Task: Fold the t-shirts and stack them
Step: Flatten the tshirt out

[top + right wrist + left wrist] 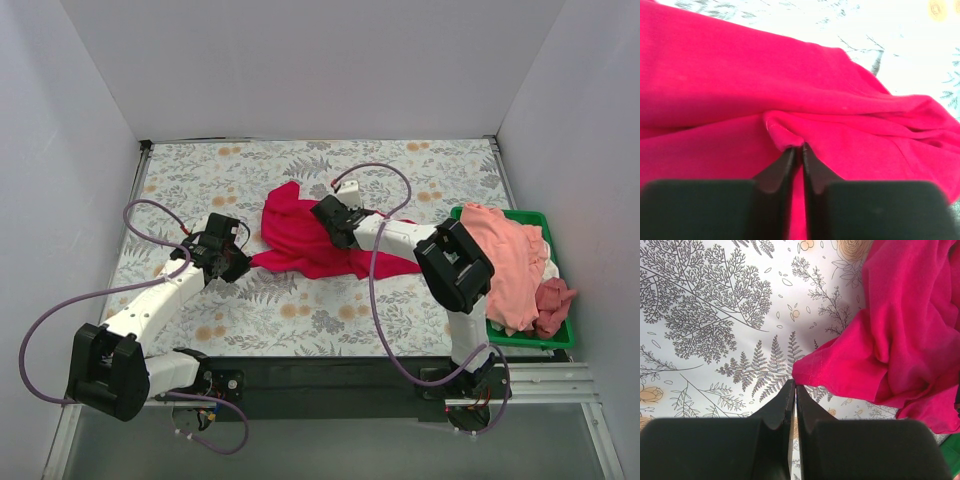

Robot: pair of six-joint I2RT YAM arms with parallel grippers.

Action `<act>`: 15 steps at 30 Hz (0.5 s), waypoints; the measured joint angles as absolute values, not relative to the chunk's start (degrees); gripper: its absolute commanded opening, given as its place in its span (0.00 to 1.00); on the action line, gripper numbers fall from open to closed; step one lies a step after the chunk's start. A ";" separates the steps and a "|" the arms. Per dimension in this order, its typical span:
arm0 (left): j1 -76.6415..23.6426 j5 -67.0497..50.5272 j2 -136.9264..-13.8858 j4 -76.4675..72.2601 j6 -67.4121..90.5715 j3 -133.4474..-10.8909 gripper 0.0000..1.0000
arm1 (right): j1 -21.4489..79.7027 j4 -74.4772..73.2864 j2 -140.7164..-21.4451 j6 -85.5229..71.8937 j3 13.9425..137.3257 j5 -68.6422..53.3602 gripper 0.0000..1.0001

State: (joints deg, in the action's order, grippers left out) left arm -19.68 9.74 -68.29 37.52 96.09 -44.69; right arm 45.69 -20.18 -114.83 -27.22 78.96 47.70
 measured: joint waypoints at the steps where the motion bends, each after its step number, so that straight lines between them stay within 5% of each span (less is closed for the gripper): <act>1: -19.68 9.78 -68.29 37.52 96.12 -44.69 0.00 | 45.41 -20.34 -114.41 -27.11 78.39 47.81 0.01; 15: -19.70 11.22 -66.87 39.55 96.09 -46.33 0.00 | 43.20 -19.88 -100.27 -23.24 70.19 47.99 0.01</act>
State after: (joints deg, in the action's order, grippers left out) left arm -19.70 11.22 -66.87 39.55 96.09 -46.33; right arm 43.20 -19.88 -100.27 -23.24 70.19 47.99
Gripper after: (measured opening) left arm 0.009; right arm 0.024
